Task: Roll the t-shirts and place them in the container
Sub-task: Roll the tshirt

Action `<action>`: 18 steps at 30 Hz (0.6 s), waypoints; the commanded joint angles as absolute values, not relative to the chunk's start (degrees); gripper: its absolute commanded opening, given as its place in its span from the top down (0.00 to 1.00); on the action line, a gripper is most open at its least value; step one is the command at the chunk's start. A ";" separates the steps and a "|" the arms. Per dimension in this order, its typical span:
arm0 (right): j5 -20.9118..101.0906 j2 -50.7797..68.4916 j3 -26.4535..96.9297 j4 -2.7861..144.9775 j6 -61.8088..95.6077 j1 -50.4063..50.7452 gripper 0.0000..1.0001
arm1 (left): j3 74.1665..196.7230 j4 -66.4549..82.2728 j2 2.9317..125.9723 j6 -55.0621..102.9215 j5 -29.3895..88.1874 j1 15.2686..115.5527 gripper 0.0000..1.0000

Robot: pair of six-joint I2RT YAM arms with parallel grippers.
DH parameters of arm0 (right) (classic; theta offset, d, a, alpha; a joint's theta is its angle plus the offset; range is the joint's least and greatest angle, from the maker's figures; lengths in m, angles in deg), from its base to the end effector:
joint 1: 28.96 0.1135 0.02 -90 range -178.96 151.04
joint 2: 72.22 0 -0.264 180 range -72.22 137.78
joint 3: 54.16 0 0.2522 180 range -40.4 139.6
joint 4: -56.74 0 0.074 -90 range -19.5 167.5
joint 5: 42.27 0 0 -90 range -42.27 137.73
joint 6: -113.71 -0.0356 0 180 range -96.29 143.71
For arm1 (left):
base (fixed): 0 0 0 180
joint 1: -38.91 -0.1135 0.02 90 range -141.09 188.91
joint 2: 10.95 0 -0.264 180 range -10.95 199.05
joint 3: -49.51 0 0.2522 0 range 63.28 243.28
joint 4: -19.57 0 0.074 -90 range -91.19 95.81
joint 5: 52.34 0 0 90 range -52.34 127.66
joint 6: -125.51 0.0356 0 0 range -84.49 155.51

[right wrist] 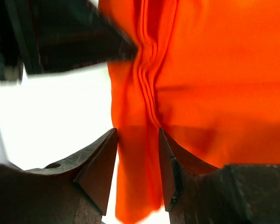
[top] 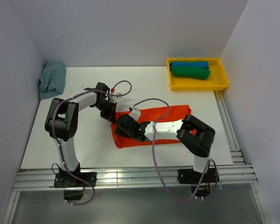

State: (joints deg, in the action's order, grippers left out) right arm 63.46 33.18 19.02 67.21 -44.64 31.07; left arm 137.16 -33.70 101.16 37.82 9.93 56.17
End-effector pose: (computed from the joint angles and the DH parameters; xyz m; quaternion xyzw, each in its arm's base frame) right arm 0.1997 0.3270 0.1601 0.1206 0.9010 0.3032 0.2859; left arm 0.3497 -0.1260 0.1506 0.1893 0.9469 -0.2497 0.0719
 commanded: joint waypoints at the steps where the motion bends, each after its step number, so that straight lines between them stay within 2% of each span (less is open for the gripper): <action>1: 68.83 29.73 23.14 79.46 -40.62 33.18 0.52 | 138.42 -34.89 101.11 39.02 15.25 56.23 1.00; 18: 67.69 29.64 26.49 82.46 -39.83 38.01 0.49 | 139.39 -35.59 101.98 38.94 16.57 56.93 1.00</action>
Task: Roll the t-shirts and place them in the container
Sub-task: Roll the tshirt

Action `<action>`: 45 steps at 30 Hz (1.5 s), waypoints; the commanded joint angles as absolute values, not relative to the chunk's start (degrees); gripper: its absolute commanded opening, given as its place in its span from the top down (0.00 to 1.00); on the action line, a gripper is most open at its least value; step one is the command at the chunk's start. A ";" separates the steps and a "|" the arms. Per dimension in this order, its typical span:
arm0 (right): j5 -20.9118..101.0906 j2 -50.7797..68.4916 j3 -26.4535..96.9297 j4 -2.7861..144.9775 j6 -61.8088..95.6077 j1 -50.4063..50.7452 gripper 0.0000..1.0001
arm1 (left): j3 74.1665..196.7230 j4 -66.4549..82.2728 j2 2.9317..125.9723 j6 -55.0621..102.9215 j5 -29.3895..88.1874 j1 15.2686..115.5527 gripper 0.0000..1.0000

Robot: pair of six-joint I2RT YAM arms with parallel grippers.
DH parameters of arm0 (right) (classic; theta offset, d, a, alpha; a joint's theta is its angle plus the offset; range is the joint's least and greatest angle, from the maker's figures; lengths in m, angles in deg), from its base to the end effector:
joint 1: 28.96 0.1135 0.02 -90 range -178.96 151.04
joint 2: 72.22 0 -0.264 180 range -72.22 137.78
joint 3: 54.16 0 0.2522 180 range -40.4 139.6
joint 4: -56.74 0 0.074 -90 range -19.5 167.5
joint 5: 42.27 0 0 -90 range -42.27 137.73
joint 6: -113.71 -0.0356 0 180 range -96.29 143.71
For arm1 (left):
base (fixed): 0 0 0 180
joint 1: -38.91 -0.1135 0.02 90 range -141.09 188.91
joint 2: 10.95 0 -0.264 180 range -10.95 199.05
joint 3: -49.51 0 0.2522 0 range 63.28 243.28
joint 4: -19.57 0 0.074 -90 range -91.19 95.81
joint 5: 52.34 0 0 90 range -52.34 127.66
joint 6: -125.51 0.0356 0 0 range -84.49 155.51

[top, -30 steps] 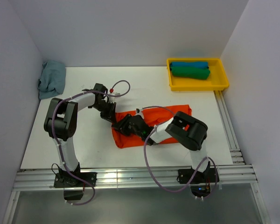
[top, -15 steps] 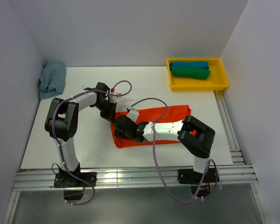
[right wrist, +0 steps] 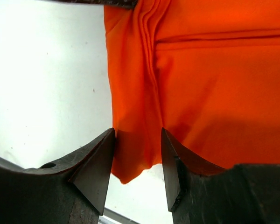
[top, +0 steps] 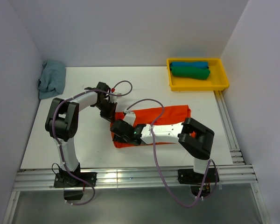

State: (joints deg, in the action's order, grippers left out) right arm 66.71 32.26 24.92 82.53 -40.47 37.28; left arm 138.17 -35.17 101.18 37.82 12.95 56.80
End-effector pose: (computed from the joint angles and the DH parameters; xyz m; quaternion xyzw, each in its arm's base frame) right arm 0.1642 0.3443 0.1770 0.0380 0.9311 0.2323 0.2786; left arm 0.3499 -0.1286 0.1535 0.1920 0.9528 -0.2245 0.0706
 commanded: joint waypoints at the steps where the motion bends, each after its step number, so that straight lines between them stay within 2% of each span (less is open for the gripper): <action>1: 67.25 29.38 25.97 81.58 -40.00 38.10 0.49 | 139.48 -35.68 101.99 38.85 16.65 57.02 1.00; 9: 62.85 28.59 21.40 75.17 -42.03 38.10 0.51 | 139.74 -35.68 102.16 38.85 17.27 57.19 1.00; 10: 62.50 28.59 20.78 74.64 -42.81 38.19 0.54 | 139.65 -35.85 102.16 38.76 17.36 57.28 1.00; 11: 61.71 28.50 20.17 74.20 -43.34 38.19 0.65 | 139.65 -35.77 102.16 38.76 17.44 57.28 1.00; 14: 59.35 28.50 16.74 70.68 -45.53 38.10 0.83 | 139.74 -35.94 102.34 38.67 17.62 57.37 1.00; 17: 56.80 28.41 10.26 63.84 -49.14 38.10 0.96 | 139.83 -36.12 102.25 38.67 17.97 57.46 1.00; 20: 54.85 29.20 5.94 56.90 -52.13 37.66 0.98 | 140.00 -36.21 102.51 38.76 18.06 57.46 1.00; 21: 53.63 29.37 4.97 52.96 -52.83 37.75 0.97 | 140.09 -36.21 102.69 38.76 18.15 57.54 1.00; 22: 53.01 29.72 4.00 50.57 -53.53 37.58 0.92 | 140.09 -36.21 102.69 38.76 18.24 57.54 1.00; 23: 52.66 29.90 3.21 48.81 -53.89 37.66 0.82 | 140.18 -36.29 102.78 38.76 18.32 57.54 1.00; 25: 53.17 29.99 4.33 50.97 -52.76 37.49 0.78 | 140.35 -36.38 102.95 38.67 18.59 57.63 1.00; 28: 58.94 27.37 7.49 60.01 -49.08 37.75 0.66 | 140.79 -36.82 102.95 38.59 19.90 57.89 1.00; 29: 61.24 26.49 10.29 67.18 -47.93 38.45 0.59 | 140.97 -37.26 103.04 38.50 20.25 57.90 1.00; 31: 67.90 24.99 13.73 74.68 -45.04 39.15 0.54 | 141.67 -37.79 103.30 38.32 21.31 58.07 1.00; 32: 69.42 24.63 16.35 79.77 -44.41 39.42 0.53 | 142.02 -38.48 103.39 38.32 22.27 58.25 1.00; 39: 80.24 24.01 24.02 88.60 -39.84 41.26 0.52 | 144.83 -40.77 104.27 38.41 24.74 59.39 1.00; 45: 87.62 34.81 38.52 94.41 -33.51 42.41 0.54 | 146.51 -41.92 105.50 38.06 24.48 60.00 1.00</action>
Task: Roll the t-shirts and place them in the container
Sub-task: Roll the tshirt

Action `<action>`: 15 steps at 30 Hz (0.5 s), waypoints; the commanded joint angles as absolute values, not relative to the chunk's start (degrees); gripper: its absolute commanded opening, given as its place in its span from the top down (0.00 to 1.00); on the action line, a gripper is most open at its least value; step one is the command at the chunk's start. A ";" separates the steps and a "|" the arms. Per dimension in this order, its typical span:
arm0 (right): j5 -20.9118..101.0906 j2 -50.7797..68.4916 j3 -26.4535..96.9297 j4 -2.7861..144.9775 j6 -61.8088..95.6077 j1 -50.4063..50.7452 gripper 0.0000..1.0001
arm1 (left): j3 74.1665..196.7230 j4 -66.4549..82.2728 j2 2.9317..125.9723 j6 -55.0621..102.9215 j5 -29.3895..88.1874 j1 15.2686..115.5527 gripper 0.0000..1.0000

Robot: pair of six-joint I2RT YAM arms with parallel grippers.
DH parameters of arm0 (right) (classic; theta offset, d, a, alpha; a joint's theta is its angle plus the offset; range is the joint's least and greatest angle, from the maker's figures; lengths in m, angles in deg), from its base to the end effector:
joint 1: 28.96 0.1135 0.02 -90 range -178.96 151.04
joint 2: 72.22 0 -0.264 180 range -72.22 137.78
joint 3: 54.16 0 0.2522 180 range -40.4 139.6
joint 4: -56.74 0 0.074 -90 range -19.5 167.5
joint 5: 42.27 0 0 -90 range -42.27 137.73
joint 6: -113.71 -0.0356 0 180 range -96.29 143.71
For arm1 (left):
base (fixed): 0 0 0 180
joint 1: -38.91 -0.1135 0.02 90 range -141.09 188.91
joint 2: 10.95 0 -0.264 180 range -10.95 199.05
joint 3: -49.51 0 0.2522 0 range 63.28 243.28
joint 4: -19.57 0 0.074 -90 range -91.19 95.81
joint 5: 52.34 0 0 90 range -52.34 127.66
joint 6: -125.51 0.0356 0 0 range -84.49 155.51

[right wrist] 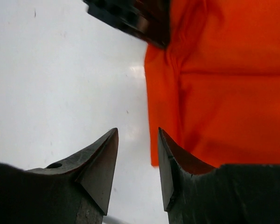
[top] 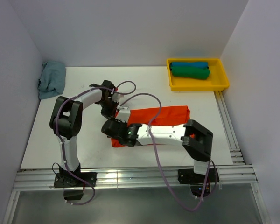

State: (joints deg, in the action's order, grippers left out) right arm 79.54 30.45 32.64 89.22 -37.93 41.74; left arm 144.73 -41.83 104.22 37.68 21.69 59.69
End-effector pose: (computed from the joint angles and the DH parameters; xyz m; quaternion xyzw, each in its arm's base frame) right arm 0.1465 0.3617 0.2242 0.0261 0.9038 0.2093 0.3724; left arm 0.3571 -0.1460 0.1594 0.2067 0.9657 -0.1488 0.0513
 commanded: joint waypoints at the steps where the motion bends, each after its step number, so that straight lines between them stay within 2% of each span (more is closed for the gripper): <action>1: 88.24 37.18 39.75 94.41 -32.28 42.93 0.54 | 146.68 -42.27 105.59 37.97 24.48 60.09 1.00; 9: 94.13 46.95 51.35 98.96 -30.16 43.20 0.56 | 147.65 -42.97 106.03 37.71 24.30 60.53 1.00; 15: 95.98 50.73 54.08 98.98 -27.44 43.20 0.56 | 147.47 -43.06 105.94 37.79 24.21 60.80 1.00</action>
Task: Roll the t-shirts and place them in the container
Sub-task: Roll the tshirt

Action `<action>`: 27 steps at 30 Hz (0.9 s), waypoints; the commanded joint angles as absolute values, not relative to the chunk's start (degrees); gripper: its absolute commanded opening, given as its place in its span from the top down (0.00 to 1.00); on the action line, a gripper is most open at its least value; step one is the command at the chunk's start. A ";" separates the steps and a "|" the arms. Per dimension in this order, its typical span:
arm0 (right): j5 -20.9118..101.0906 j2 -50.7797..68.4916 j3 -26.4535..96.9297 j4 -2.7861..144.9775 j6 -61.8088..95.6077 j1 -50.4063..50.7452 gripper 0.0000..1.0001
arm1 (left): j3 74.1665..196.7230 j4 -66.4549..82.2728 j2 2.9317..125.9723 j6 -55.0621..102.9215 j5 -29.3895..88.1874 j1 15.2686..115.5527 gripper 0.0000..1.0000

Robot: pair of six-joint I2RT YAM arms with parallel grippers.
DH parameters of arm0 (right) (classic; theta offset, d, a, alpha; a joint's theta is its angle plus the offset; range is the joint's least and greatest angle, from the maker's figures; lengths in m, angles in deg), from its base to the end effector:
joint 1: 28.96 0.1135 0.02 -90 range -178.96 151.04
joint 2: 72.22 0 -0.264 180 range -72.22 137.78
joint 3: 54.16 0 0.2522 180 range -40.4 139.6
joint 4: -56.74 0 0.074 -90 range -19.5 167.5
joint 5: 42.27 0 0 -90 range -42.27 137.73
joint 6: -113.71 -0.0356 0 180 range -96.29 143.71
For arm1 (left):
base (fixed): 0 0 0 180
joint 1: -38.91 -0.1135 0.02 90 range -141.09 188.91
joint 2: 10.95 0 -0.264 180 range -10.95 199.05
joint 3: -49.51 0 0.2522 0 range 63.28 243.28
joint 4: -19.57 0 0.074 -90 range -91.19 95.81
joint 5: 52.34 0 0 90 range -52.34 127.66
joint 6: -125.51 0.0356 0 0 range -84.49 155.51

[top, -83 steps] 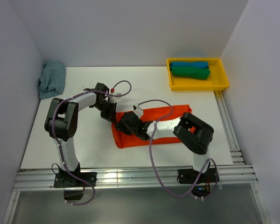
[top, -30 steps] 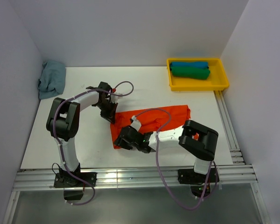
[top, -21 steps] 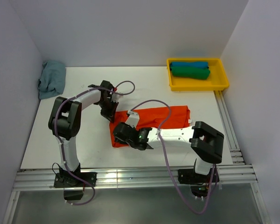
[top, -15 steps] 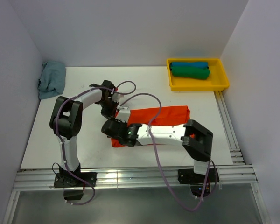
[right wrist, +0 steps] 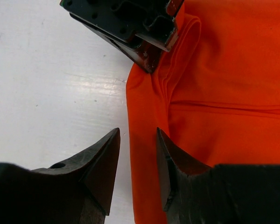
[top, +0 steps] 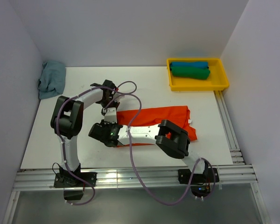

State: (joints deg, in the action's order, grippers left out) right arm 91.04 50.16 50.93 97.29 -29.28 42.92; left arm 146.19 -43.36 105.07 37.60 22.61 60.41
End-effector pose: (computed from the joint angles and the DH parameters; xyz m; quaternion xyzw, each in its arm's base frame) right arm 0.1648 0.4252 0.1769 -0.0457 0.8977 0.0641 0.4335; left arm 0.3579 -0.1509 0.1598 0.2108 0.9664 -0.1401 0.0438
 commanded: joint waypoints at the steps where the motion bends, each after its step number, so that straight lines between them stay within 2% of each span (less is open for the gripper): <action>1: 95.81 51.08 54.78 99.24 -27.44 43.29 0.56 | 147.47 -43.15 105.94 37.79 24.13 60.88 1.00; 19: 91.85 57.24 55.14 104.77 -32.01 44.08 0.55 | 148.79 -43.50 106.64 37.71 22.90 60.88 1.00; 23: 89.57 56.54 52.25 102.33 -32.97 44.08 0.65 | 150.11 -44.03 106.47 37.44 21.76 60.88 0.99; 24: 88.87 55.49 51.28 101.36 -33.58 44.08 0.76 | 150.29 -44.12 106.38 37.36 21.58 60.88 0.99; 26: 86.24 53.99 47.33 96.46 -33.68 43.99 0.77 | 151.07 -44.38 106.38 37.27 21.23 60.88 0.93; 27: 85.36 51.90 43.75 94.34 -34.03 43.82 0.80 | 151.34 -44.29 106.21 37.18 21.05 60.80 0.86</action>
State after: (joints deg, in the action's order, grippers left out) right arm 91.89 54.23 50.39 98.60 -30.92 43.29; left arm 148.55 -45.53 106.12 37.60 22.15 60.63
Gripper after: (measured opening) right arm 0.231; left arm 0.106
